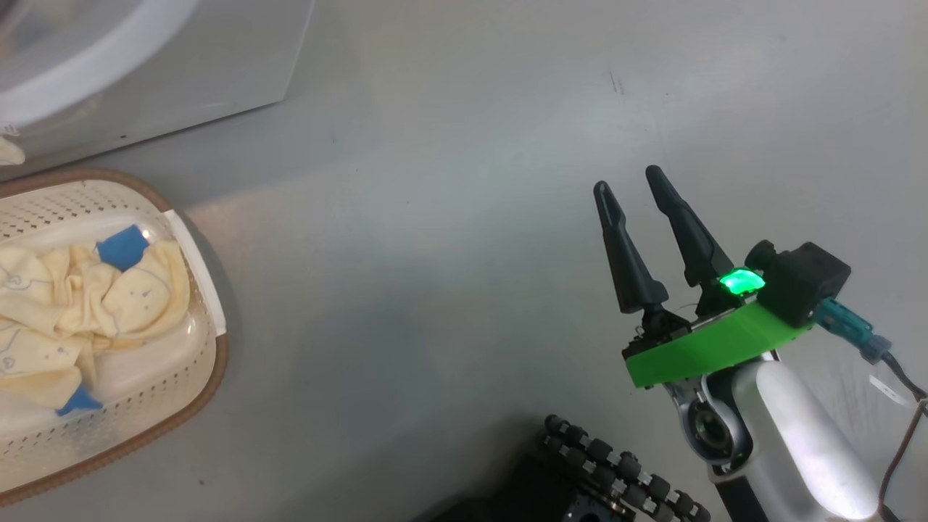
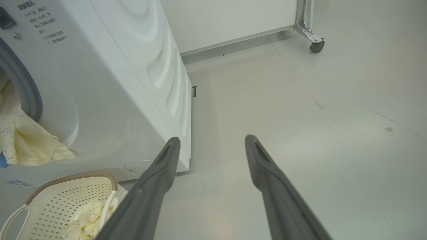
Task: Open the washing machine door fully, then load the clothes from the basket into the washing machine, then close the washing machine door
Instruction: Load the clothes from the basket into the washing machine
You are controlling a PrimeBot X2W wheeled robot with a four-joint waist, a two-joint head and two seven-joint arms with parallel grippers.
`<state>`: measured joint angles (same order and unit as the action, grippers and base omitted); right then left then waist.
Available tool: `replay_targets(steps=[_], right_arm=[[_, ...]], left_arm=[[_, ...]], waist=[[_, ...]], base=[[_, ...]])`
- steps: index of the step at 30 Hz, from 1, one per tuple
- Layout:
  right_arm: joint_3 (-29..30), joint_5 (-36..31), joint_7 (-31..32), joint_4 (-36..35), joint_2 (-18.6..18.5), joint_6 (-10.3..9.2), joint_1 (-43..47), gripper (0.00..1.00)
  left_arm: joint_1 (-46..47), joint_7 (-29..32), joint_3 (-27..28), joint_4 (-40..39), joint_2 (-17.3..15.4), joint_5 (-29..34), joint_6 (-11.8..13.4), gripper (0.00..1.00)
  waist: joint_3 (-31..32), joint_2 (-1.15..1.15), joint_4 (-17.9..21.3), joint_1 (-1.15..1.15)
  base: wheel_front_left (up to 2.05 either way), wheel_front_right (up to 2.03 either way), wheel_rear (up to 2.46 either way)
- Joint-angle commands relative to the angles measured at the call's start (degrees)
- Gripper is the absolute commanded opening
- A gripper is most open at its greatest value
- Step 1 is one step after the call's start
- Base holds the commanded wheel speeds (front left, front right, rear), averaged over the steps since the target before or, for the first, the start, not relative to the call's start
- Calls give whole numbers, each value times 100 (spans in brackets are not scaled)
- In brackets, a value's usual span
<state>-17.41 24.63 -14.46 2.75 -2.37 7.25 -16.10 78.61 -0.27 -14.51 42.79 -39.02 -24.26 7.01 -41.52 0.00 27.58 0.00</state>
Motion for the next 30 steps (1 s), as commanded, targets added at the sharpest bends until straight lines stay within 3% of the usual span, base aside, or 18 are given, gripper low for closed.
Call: replay_targets(steps=[1, 3, 4, 5, 8, 9, 11, 17, 30], right_arm=[[-86, 25, -53, -149, -51, 24, 32, 100], [-90, 27, -53, -140, -51, 24, 24, 100], [-90, 27, -53, -135, -51, 24, 20, 100], [-94, 27, -53, -129, -51, 24, 16, 100], [-99, 25, -53, -114, -51, 24, 0, 100], [-93, 21, -53, -108, -51, 24, -1, 100], [-78, 20, -53, -102, -51, 24, 2, 100], [-43, -3, -53, -92, -51, 24, 5, 100], [157, -235, -53, -48, -51, 24, 184, 100]], left_arm=[[128, 112, 69, -46, -236, -38, -39, 0], [108, 238, 55, 110, -179, -122, -113, 0], [100, 296, 52, 185, -161, -151, -121, 11], [99, 325, 62, 241, -136, -188, -124, 31], [83, 361, 41, 386, -96, -226, -140, 60], [60, 357, 33, 409, -70, -232, -120, 81], [24, 364, 9, 459, -43, -233, -95, 100], [-239, 203, 11, 539, 81, -323, -28, 100], [-1661, -766, 216, 143, 506, -640, 299, 100]], waist=[[-4, 0, -10, 0], [-2, 0, -14, 0], [2, 0, -18, 0], [5, 0, -22, 0], [23, 0, -34, 0], [36, 0, -44, 0], [53, 0, -65, 0], [204, 0, -179, 0], [787, 0, -516, 0]], base=[[0, 0, 0], [0, 0, 0], [0, 0, 0], [0, 0, 0], [0, 0, 0], [0, 0, 0], [0, 0, 0], [0, 0, 0], [0, 0, 0]])
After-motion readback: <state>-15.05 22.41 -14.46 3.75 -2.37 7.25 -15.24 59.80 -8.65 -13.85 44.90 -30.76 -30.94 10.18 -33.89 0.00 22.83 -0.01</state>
